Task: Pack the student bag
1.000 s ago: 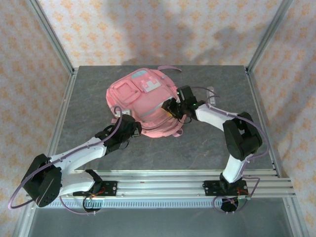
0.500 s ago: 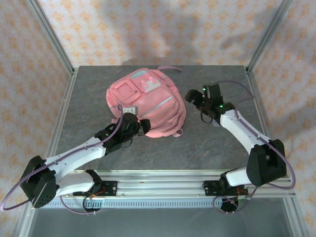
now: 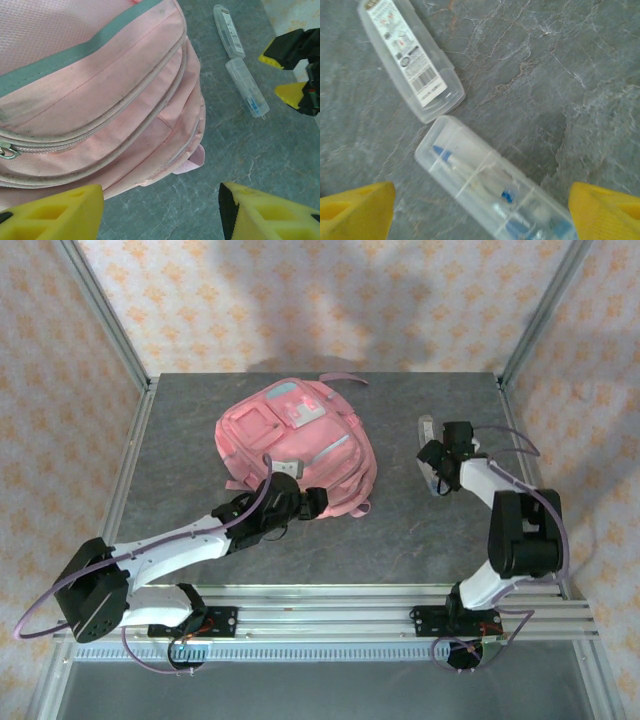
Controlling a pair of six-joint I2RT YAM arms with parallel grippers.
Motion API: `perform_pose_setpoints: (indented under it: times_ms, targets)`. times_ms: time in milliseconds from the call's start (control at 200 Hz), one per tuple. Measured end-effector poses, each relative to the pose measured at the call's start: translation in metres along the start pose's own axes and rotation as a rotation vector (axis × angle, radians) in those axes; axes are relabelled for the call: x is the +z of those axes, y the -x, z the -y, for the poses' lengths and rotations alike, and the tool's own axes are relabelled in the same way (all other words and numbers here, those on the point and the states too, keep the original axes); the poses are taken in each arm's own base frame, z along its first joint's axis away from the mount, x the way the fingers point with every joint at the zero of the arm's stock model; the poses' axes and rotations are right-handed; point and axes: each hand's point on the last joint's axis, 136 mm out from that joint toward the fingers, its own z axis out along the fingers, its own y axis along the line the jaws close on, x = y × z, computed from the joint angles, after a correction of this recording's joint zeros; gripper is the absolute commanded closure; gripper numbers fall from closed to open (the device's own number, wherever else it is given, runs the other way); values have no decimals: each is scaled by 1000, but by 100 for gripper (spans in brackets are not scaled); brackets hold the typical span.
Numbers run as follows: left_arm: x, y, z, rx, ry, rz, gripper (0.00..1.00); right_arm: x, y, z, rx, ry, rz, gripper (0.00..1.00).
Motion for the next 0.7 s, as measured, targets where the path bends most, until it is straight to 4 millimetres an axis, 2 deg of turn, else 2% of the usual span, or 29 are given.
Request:
perform_pose_setpoints:
  times_ms: [135,285,400,546,626,701]
  targets:
    - [1,-4,-3,-6,6,-5,37,19,-8,-1,-10,10,-58,13]
    - [2,-4,-3,-10,6,-4,38,19,-20,-14,-23,70,-102,14]
    - [6,-6,-5,-8,11,-11,38,17,-39,-22,-64,72,-136,18]
    - [14,-13,-10,-3,32,-32,38,15,-57,-24,-115,28,-156,31]
    - [15,-14,-10,-3,35,-36,38,16,-60,-20,-127,-7,-146,37]
    - [15,-13,-9,-3,33,-33,38,17,-60,-16,-143,-39,-131,47]
